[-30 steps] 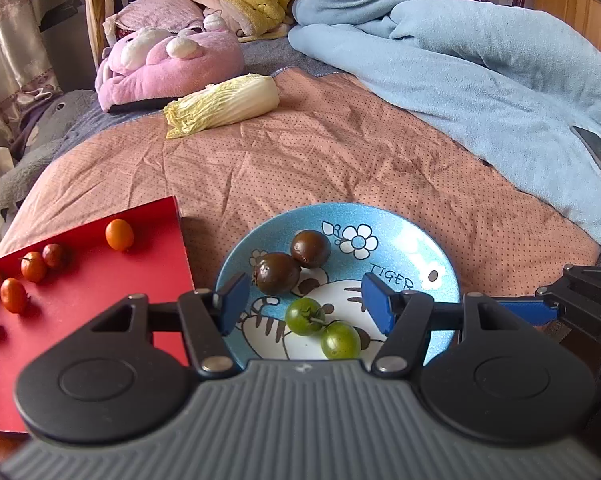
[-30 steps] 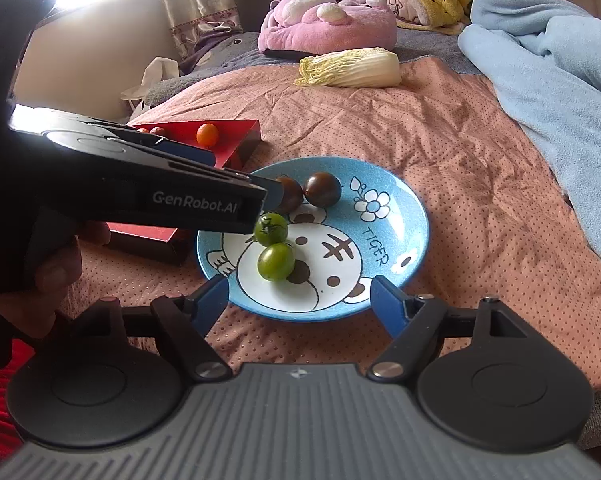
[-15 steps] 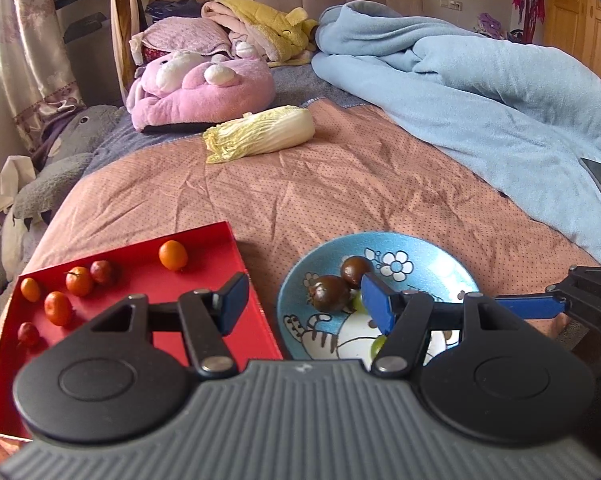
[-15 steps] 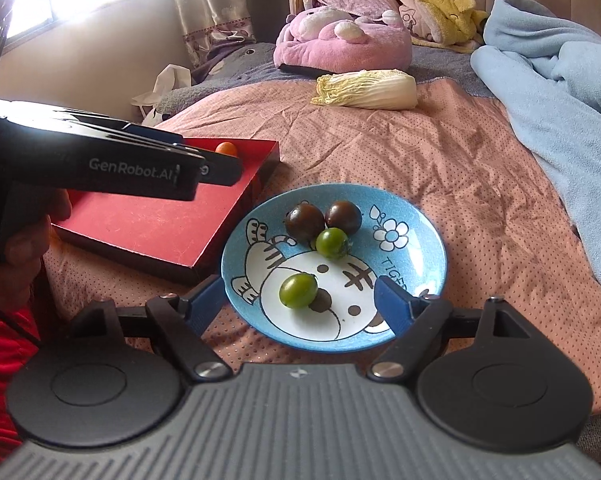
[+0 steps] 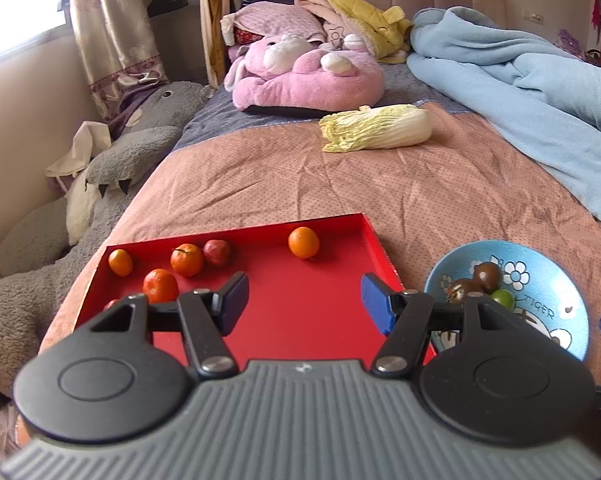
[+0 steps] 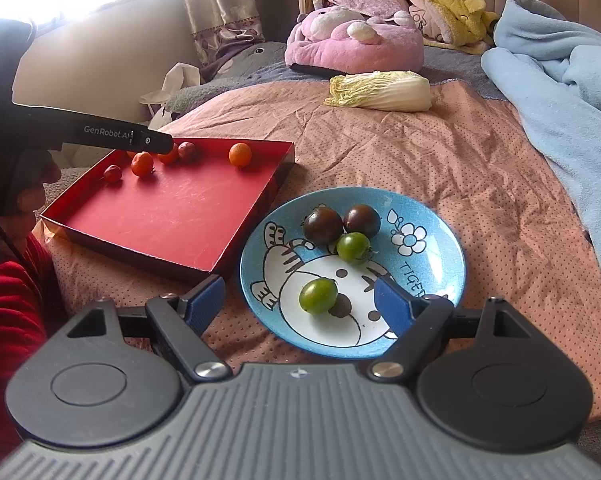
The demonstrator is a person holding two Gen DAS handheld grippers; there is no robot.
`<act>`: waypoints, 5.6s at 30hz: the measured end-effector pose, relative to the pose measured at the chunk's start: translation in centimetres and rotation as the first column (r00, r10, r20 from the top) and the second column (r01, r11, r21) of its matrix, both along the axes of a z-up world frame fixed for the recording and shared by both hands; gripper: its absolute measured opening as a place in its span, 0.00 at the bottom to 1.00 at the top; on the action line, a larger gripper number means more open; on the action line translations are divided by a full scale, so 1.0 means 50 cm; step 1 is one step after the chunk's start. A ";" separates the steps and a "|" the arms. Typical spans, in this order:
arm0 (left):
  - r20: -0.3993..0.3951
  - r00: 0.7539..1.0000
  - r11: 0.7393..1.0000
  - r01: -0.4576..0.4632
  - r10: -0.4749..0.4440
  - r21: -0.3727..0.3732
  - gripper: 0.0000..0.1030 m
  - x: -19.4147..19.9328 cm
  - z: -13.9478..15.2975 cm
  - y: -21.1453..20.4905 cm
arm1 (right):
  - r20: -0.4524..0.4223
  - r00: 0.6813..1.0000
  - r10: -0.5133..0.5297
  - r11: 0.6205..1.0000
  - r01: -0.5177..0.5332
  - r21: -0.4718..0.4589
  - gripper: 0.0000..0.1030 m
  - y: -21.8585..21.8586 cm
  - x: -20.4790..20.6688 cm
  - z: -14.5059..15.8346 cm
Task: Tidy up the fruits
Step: 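Move both open tools back over the red tray, then grasp a small orange from the red tray with the right tool, then grasp a large tangerine from the red tray with the left tool, then place the small orange on the tiger plate with the right tool while the left tool carries the tangerine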
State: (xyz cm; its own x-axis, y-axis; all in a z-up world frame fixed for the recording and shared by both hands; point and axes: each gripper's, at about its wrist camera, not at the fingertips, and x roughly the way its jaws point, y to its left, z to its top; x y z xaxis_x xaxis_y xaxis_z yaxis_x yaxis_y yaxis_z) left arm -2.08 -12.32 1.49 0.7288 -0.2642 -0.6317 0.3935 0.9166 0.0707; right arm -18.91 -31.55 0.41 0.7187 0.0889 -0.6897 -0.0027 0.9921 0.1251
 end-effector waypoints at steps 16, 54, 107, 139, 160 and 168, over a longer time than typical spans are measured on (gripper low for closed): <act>-0.050 0.988 0.988 -0.149 0.147 -0.033 0.63 0.042 -0.019 0.062 | 0.006 1.000 0.028 1.000 -0.028 0.012 0.83 0.039 0.041 0.003; -0.110 0.951 0.949 -0.299 0.289 -0.096 0.63 0.082 -0.036 0.189 | -0.005 0.994 0.106 0.994 -0.106 -0.016 0.65 0.184 0.493 -0.080; -0.230 0.905 0.933 -0.343 0.359 0.107 0.60 0.294 -0.159 0.156 | -0.019 0.982 0.188 0.978 -0.185 0.100 0.37 0.183 0.281 -0.056; -0.161 0.920 0.933 -0.359 0.358 0.023 0.40 0.170 -0.091 0.136 | 0.074 0.982 0.171 0.981 -0.177 0.078 0.37 0.157 0.150 0.050; -0.125 0.955 0.963 -0.266 0.268 0.026 0.40 0.118 -0.089 0.075 | 0.068 0.988 0.142 0.986 -0.147 0.082 0.37 0.132 0.133 0.048; -0.122 0.968 0.976 -0.217 0.218 0.018 0.40 0.094 -0.088 0.050 | 0.061 0.991 0.123 0.988 -0.128 0.086 0.37 0.115 0.128 0.039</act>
